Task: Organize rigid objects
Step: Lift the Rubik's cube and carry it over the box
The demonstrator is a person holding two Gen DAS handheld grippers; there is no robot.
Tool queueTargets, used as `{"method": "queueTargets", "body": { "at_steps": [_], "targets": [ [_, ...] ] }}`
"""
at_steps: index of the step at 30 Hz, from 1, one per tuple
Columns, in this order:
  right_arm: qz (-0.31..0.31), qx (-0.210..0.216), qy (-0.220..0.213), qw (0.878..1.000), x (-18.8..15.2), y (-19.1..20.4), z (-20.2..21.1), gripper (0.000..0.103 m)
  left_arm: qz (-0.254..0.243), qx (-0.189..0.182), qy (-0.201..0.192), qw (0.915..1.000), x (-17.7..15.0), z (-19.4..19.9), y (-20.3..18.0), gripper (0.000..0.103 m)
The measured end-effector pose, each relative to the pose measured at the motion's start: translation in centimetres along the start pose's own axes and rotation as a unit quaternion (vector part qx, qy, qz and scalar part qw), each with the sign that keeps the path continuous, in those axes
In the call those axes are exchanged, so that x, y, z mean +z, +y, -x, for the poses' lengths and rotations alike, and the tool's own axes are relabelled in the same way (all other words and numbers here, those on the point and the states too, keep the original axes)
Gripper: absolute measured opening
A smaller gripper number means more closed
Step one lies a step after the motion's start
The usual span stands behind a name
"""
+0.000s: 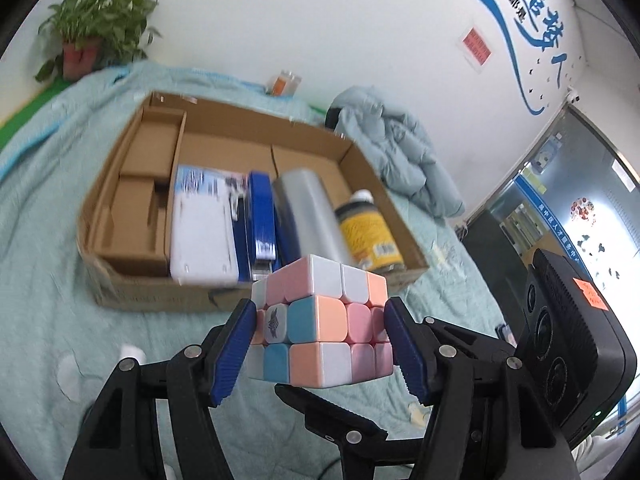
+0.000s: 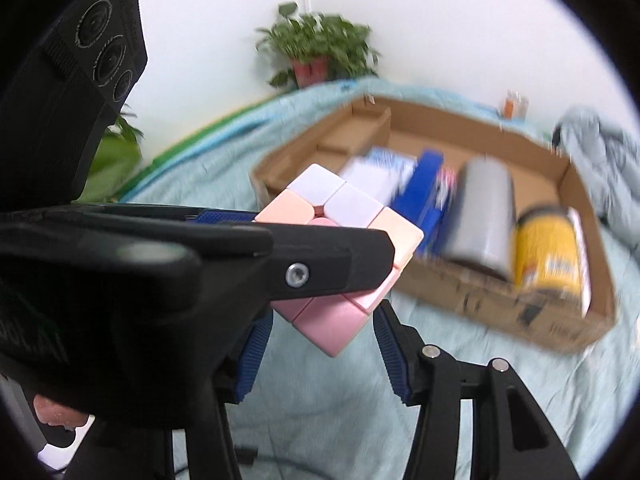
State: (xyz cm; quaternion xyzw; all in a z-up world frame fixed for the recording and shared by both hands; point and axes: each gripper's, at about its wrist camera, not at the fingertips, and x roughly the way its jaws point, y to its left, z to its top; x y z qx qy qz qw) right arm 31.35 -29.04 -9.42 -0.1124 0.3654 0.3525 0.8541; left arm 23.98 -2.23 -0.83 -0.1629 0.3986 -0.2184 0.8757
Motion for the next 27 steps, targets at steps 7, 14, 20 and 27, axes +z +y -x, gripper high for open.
{"method": "queueTargets", "body": {
  "at_steps": [7,14,20,27],
  "targets": [
    [0.036,-0.012,-0.038,0.999,4.3,0.8,0.5,0.051,-0.019,-0.001,-0.046,0.9988,4.8,3.1,-0.2,0.064],
    [0.054,-0.024,-0.061,0.996,8.3,-0.1,1.2,0.051,-0.043,0.004,-0.066,0.9969,10.4,4.2,-0.7,0.064],
    [0.049,-0.023,-0.050,0.997,13.1,-3.0,-0.8,0.051,-0.039,0.005,-0.056,0.9976,16.8,2.0,0.6,0.064],
    [0.054,-0.018,0.002,0.998,15.7,-5.9,-5.6,0.051,-0.014,0.010,-0.011,0.9998,21.9,-3.3,4.9,0.064]
  ]
}}
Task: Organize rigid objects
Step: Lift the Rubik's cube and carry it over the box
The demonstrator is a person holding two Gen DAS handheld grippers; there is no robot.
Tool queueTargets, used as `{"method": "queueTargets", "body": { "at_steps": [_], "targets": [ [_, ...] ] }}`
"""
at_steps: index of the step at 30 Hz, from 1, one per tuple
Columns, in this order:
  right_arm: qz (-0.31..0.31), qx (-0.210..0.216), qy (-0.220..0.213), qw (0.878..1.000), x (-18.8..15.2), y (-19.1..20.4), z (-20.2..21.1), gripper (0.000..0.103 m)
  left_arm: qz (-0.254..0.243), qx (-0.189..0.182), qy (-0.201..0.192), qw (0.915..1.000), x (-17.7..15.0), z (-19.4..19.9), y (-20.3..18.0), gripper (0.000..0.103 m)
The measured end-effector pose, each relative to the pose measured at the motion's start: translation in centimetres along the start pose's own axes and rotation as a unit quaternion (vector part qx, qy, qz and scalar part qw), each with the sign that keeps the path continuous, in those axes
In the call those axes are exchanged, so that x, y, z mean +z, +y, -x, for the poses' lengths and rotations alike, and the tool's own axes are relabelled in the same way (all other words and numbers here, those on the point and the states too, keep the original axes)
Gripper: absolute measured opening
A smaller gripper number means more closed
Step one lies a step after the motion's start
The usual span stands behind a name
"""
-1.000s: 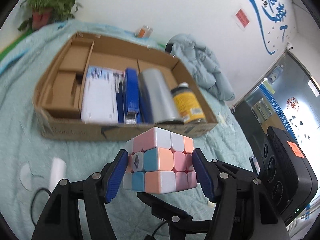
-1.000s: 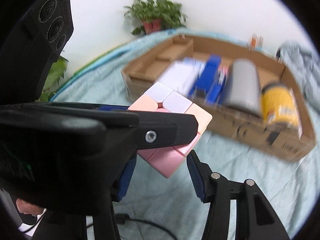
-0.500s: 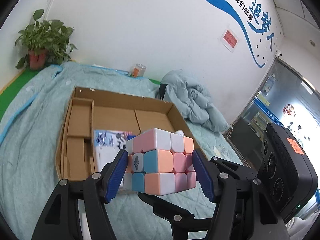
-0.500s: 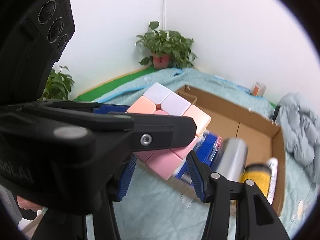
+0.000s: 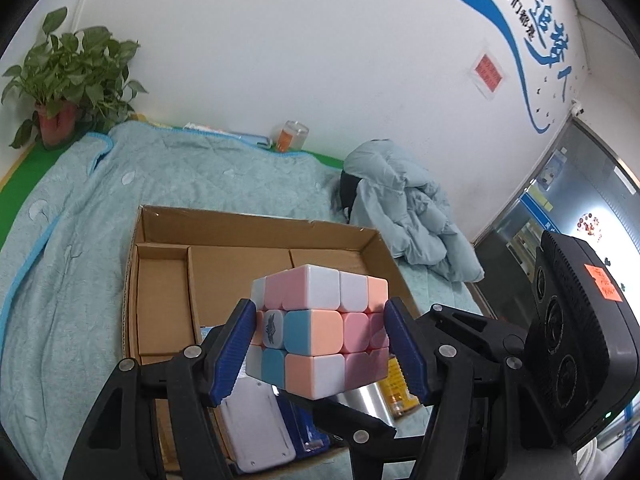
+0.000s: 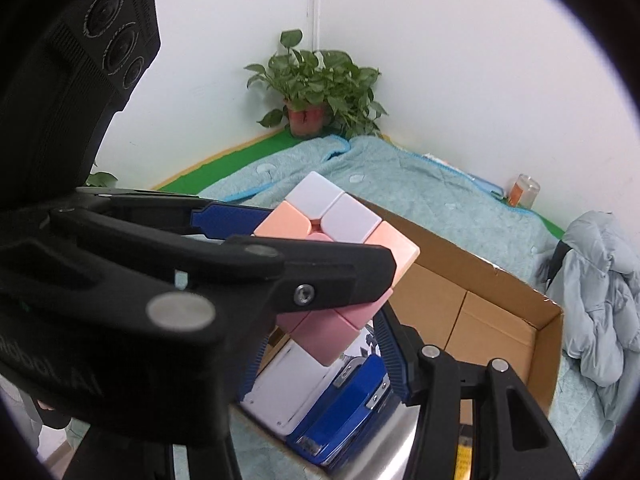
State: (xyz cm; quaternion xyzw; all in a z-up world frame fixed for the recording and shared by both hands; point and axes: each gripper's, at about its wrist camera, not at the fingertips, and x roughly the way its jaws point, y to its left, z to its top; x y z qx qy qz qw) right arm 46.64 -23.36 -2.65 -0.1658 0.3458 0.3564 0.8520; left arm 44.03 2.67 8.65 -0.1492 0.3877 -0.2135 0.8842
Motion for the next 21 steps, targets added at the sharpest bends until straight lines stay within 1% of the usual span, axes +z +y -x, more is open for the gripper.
{"method": "queueTargets", "body": {
  "at_steps": [3,6,7,11,14,18,21],
  "targets": [
    [-0.003,0.002,0.019,1.000,0.2,-0.6,-1.8,0.050,0.021,-0.005,0.019,0.9996,0.5,-2.6,2.1,0.064],
    [-0.004,0.019,0.034,0.999,0.1,-1.3,-3.5,0.048,0.036,-0.004,0.031,0.9989,0.4,-4.8,4.0,0.064],
    [-0.006,0.027,0.041,0.999,0.0,-1.6,-4.2,0.048,0.038,-0.003,0.034,0.9987,0.2,-5.3,4.4,0.063],
    [-0.013,0.042,0.067,0.997,-0.6,-2.4,-6.5,0.048,0.052,-0.001,0.054,0.9972,-0.7,-7.8,6.5,0.056],
    [-0.022,0.054,0.087,0.994,-1.5,-2.8,-8.3,0.048,0.060,0.003,0.070,0.9958,-1.6,-9.5,7.8,0.052],
    [-0.022,0.060,0.114,0.991,-2.4,-2.7,-10.1,0.046,0.066,0.018,0.089,0.9937,-2.9,-11.5,9.1,0.052],
    [-0.011,0.066,0.141,0.988,-3.0,-2.5,-11.0,0.044,0.068,0.019,0.099,0.9926,-3.7,-12.1,9.6,0.050]
  ]
}}
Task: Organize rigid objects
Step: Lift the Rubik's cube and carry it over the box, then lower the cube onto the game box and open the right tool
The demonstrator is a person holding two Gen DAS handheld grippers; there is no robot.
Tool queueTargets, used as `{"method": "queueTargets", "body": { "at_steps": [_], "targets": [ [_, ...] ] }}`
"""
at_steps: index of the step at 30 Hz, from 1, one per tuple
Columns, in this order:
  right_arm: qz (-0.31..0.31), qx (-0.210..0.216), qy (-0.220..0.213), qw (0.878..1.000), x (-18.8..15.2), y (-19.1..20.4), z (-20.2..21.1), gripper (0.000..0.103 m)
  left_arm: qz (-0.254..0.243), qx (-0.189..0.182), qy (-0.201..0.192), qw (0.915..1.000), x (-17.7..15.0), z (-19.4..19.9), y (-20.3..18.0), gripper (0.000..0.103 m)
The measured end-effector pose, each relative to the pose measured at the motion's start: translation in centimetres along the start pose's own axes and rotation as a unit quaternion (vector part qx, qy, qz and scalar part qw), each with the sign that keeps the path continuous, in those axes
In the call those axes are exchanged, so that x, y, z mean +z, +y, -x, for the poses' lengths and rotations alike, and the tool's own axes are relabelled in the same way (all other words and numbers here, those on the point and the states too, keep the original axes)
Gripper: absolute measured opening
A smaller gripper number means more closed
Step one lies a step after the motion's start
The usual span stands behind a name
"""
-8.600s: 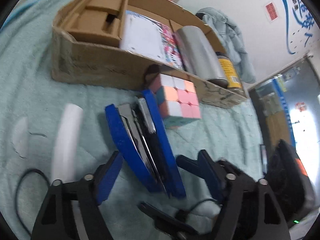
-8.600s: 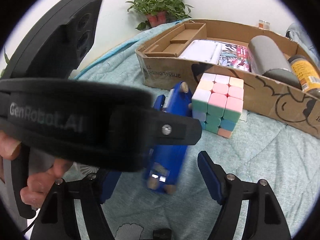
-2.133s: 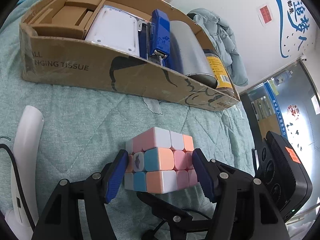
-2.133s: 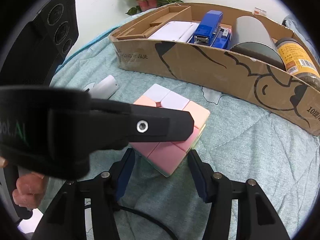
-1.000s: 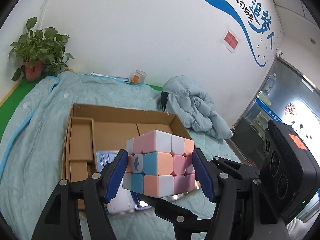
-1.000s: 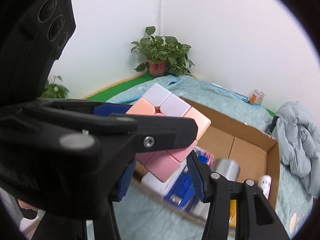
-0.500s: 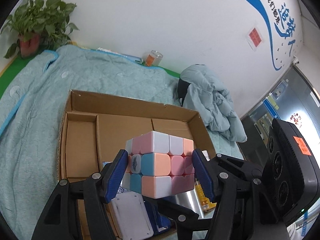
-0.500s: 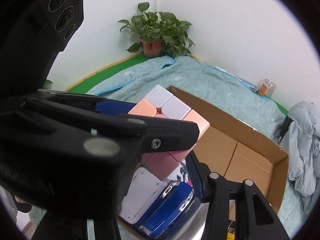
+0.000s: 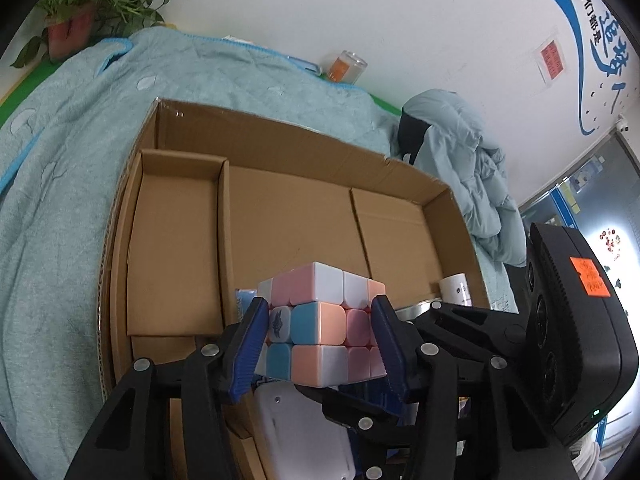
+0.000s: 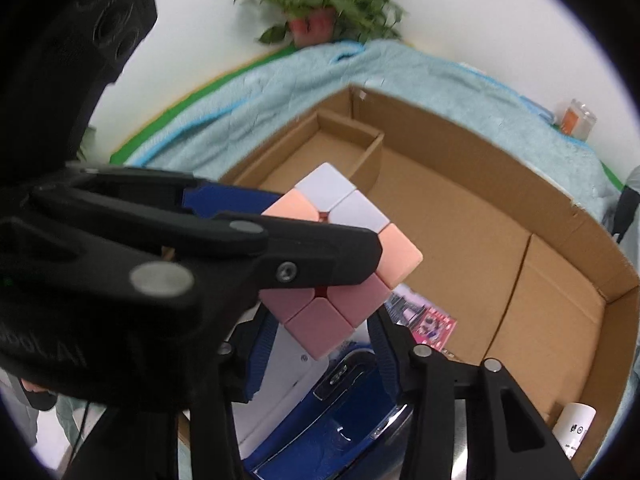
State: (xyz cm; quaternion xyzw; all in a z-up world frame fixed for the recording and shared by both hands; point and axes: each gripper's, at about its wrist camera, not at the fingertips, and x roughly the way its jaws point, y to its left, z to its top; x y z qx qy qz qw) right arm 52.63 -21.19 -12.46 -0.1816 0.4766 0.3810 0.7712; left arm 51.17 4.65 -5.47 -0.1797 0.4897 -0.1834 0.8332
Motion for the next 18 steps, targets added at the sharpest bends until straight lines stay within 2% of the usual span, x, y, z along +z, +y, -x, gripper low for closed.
{"method": "queueTargets", "body": {
  "at_steps": [4,10,14,18],
  "targets": [
    [0.002,0.010,0.013,1.000,-0.5,0.3,-0.4,0.043,0.010,-0.004,0.006,0.9999,-0.7,-0.3,0.8,0.049],
    [0.001,0.000,0.024,1.000,-0.3,0.4,-0.5,0.043,0.007,0.010,0.010,0.9999,-1.1,-0.4,0.7,0.045],
    [-0.011,-0.009,0.017,1.000,-0.4,0.2,0.6,0.043,0.011,0.008,0.015,0.9998,-1.3,-0.4,0.7,0.043],
    [0.002,-0.022,0.009,1.000,-0.8,0.5,1.4,0.043,0.018,0.007,0.017,0.9997,-1.7,-0.4,0.8,0.043]
  ]
}}
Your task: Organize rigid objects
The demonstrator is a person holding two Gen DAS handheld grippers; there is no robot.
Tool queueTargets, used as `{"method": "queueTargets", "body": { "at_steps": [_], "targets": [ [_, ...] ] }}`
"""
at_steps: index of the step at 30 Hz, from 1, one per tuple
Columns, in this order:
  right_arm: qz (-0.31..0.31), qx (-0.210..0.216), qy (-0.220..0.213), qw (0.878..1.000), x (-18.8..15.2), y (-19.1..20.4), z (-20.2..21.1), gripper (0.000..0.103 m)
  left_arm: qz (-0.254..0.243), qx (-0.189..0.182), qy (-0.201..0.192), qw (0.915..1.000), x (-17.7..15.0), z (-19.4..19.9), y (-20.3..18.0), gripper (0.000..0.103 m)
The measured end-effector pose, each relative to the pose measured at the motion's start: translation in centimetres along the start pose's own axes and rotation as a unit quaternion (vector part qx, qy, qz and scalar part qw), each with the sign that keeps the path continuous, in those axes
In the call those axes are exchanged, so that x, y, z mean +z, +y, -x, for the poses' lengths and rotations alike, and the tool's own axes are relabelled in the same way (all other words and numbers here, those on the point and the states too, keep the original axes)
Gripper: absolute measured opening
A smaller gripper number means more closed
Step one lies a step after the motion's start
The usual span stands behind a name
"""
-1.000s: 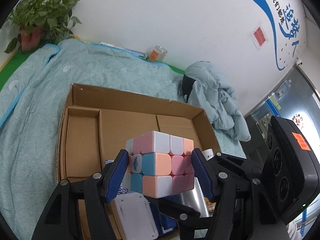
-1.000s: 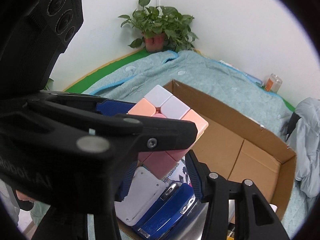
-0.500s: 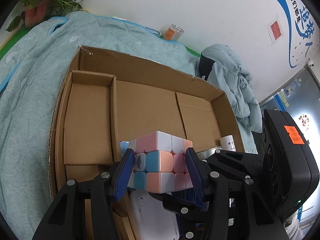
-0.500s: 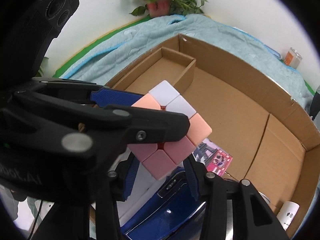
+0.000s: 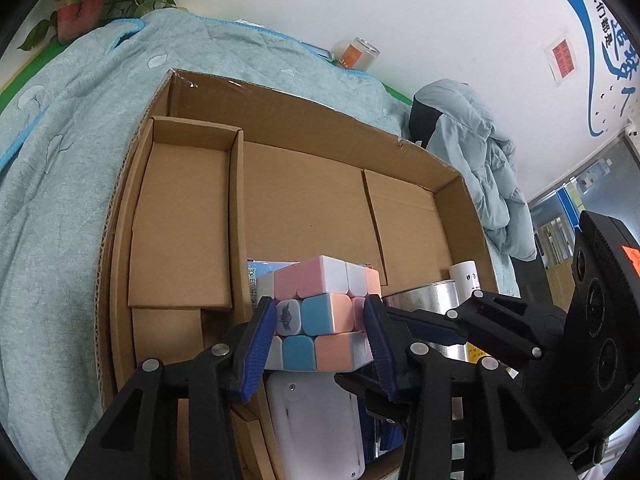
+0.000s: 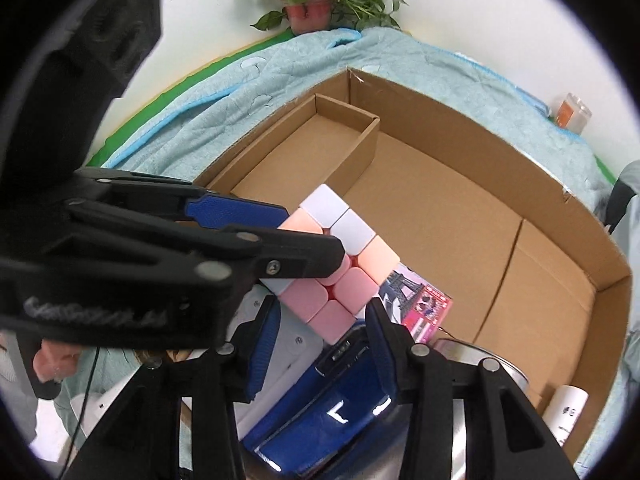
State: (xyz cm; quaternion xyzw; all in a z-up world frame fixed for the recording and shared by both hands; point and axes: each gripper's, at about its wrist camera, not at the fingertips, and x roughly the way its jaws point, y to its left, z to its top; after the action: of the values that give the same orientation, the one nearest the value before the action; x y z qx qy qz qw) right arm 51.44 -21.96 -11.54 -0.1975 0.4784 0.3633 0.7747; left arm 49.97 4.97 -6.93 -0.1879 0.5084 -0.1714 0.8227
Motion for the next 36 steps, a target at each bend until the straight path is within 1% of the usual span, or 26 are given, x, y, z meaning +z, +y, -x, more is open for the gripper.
{"method": "queueTargets", "body": {
  "at_steps": [2,4,6,9,10,12,15,16,17,18,19,20,21,22,23,24,26,30,31,32,33,34,36],
  "targets": [
    [0.003,-0.008,0.001,1.000,0.0,0.1,-0.1,0.042,0.006,0.000,-0.001,1.0000,-0.1,0.0,0.0,0.043],
    [0.000,-0.008,0.003,1.000,0.3,0.0,-0.3,0.042,0.016,-0.008,-0.002,0.9998,-0.1,0.0,0.3,0.043],
    [-0.003,-0.007,-0.001,1.000,0.3,-0.2,0.0,0.041,0.032,-0.033,0.001,0.9990,-0.2,-0.4,0.8,0.034],
    [-0.008,0.000,-0.004,1.000,0.3,-0.4,0.4,0.041,0.055,-0.059,-0.003,0.9967,-0.4,-0.9,1.8,0.034],
    [-0.006,-0.001,-0.005,1.000,0.3,-0.4,0.5,0.041,0.062,-0.062,-0.002,0.9962,-0.4,-1.0,2.0,0.034],
    [-0.006,-0.003,0.002,1.000,0.1,-0.4,0.4,0.041,0.055,-0.055,-0.004,0.9969,-0.4,-0.8,2.0,0.034],
    [-0.013,0.001,-0.003,1.000,-0.2,-0.2,0.6,0.040,0.033,-0.022,-0.019,0.9990,-0.9,0.5,1.5,0.034],
    [-0.016,0.001,-0.014,1.000,-0.4,-0.1,1.0,0.040,0.025,-0.012,-0.028,0.9992,-1.1,1.2,1.2,0.036],
    [-0.019,0.001,-0.024,1.000,-0.7,0.0,1.4,0.041,0.015,0.000,-0.039,0.9991,-1.5,2.1,0.9,0.041],
    [-0.028,-0.002,-0.042,0.999,-1.0,0.1,2.0,0.052,0.001,0.014,-0.056,0.9983,-2.0,3.3,0.3,0.046],
    [-0.046,-0.008,-0.072,0.996,-1.6,0.1,2.9,0.066,-0.020,0.041,-0.081,0.9957,-2.8,5.0,-0.5,0.063],
    [-0.072,-0.018,-0.115,0.991,-2.7,0.1,4.2,0.096,-0.035,0.065,-0.115,0.9907,-3.5,6.2,-1.3,0.085],
    [-0.088,-0.026,-0.146,0.985,-3.8,0.3,5.2,0.102,-0.053,0.105,-0.151,0.9815,-4.8,8.2,-2.4,0.096],
    [-0.093,-0.033,-0.156,0.983,-4.7,0.7,5.7,0.102,-0.066,0.126,-0.178,0.9737,-5.8,9.7,-3.2,0.102],
    [-0.096,-0.043,-0.162,0.981,-5.9,1.3,6.1,0.102,-0.081,0.137,-0.197,0.9675,-6.8,10.8,-3.9,0.102],
    [-0.101,-0.049,-0.165,0.980,-6.6,1.6,6.3,0.102,-0.095,0.143,-0.207,0.9632,-7.8,11.9,-4.5,0.102],
    [-0.118,-0.058,-0.173,0.976,-8.9,2.9,6.9,0.102,-0.109,0.155,-0.213,0.9583,-9.9,13.5,-5.5,0.103],
    [-0.131,-0.075,-0.176,0.973,-11.6,5.5,8.2,0.102,-0.118,0.178,-0.195,0.9572,-13.9,15.0,-6.5,0.102],
    [-0.133,-0.079,-0.177,0.972,-12.1,6.0,8.5,0.102,-0.126,0.189,-0.196,0.9539,-15.3,15.4,-6.8,0.102],
    [-0.136,-0.081,-0.178,0.971,-12.6,6.3,8.7,0.102,-0.133,0.202,-0.184,0.9527,-16.2,15.9,-6.9,0.102],
    [-0.139,-0.084,-0.180,0.970,-13.0,6.7,9.0,0.102,-0.139,0.212,-0.182,0.9502,-17.5,16.3,-6.8,0.102],
    [-0.143,-0.087,-0.182,0.969,-13.5,7.3,9.2,0.102,-0.138,0.216,-0.178,0.9502,-18.9,16.8,-6.3,0.102],
    [-0.150,-0.090,-0.185,0.967,-14.5,8.4,9.7,0.102,-0.125,0.211,-0.163,0.9557,-21.5,17.2,-5.0,0.102]
  ]
}}
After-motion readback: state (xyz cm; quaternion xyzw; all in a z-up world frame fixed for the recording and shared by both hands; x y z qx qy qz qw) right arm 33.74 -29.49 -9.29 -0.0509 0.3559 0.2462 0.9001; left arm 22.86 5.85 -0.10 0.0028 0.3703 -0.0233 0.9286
